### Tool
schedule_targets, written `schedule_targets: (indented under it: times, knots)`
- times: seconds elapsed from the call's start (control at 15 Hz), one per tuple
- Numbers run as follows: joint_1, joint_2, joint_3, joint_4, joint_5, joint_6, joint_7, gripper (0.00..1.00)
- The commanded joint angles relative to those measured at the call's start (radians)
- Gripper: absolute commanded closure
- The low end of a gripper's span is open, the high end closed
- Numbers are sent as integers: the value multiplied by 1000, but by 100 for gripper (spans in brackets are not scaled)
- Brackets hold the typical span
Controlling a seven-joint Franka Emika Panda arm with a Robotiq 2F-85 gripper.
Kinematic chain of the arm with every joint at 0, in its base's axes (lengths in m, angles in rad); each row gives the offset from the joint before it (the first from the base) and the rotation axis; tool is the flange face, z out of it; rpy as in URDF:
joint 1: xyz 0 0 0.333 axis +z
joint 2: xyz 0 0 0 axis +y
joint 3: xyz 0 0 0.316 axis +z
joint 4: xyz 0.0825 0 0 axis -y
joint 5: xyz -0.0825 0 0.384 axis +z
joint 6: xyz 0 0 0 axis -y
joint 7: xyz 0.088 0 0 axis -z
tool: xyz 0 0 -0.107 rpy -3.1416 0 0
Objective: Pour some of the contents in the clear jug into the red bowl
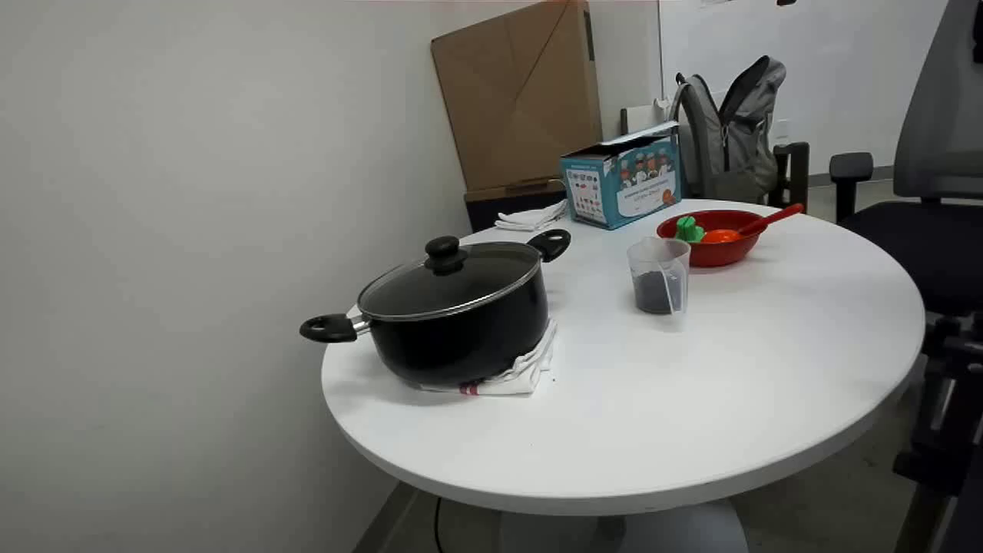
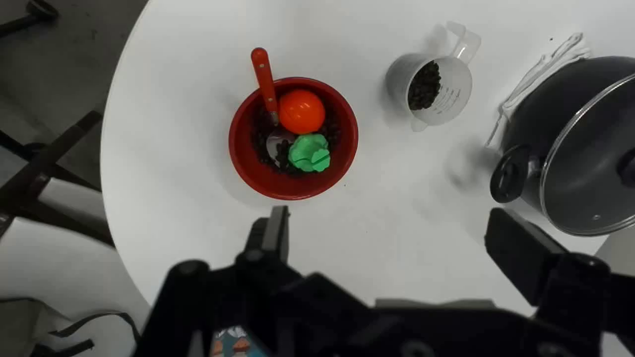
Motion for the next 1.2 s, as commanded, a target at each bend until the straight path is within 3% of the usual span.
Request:
schedule_targets:
  times: [0.0, 0.47, 1.13]
  knots:
    - [-25, 2, 23, 2, 8, -3, -6, 0]
    - [-33, 19, 100, -54, 18, 130, 233, 0]
    - [14, 114, 287, -166, 31, 347, 699, 0]
